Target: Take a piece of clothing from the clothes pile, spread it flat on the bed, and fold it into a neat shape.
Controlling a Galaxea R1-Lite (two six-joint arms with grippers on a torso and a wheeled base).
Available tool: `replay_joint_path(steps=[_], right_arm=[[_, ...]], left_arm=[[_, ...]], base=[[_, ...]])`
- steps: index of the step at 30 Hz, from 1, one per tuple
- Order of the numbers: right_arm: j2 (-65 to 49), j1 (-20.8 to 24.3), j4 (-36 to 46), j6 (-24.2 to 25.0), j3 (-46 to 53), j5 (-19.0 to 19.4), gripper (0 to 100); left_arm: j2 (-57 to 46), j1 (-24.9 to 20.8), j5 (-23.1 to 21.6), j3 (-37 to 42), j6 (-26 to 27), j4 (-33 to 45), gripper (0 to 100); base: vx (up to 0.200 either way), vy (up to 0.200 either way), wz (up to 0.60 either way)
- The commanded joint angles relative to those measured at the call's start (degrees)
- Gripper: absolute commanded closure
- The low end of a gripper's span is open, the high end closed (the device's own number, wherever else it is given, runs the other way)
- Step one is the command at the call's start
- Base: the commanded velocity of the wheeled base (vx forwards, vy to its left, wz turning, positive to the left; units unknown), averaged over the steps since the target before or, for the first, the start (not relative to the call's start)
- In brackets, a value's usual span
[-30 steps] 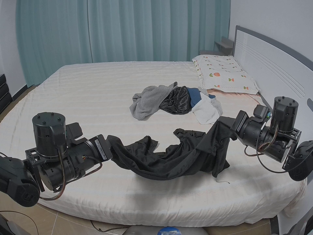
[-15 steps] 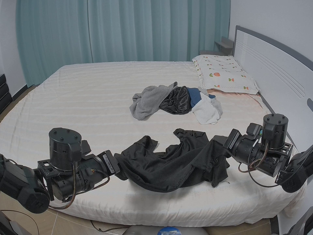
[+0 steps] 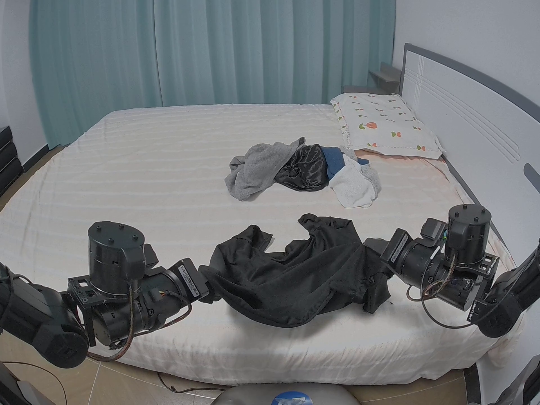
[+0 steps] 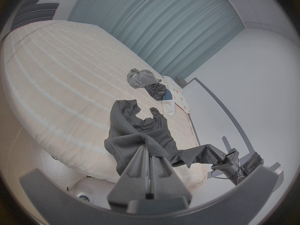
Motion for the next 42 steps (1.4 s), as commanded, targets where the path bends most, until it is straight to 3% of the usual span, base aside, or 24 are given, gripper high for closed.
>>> replay_joint_path(steps=[1,11,23,30,42], right_arm=[[0.20,0.13,-0.13,-0.10,0.24,-0.08,100],[0.38,1.01,-2.06,-0.28,0.50,-2.63,100],[0.38,1.63,-2.24,-0.19,0.06,-2.89,100],[-0.50,3.12,-2.24,-1.42,-0.47,-6.76,100],[-0.32,3.56,-2.24,-1.24,-0.38,-5.97,100]], left_arm=[[-0.36,0.35,0.10,0.06,-0.03,0.03,100],[-2.82,1.49,-0.78,0.06,-2.40,0.03,100],[-4.23,1.75,-0.78,0.41,-2.58,0.21,100],[-5.11,1.93,-0.69,1.47,-2.58,0.30,100],[-5.46,2.02,-0.51,1.82,-2.49,0.30,100]], base=[[0.000,0.000,0.00],[0.000,0.160,0.00],[0.000,0.200,0.00],[0.000,0.200,0.00],[0.000,0.200,0.00]])
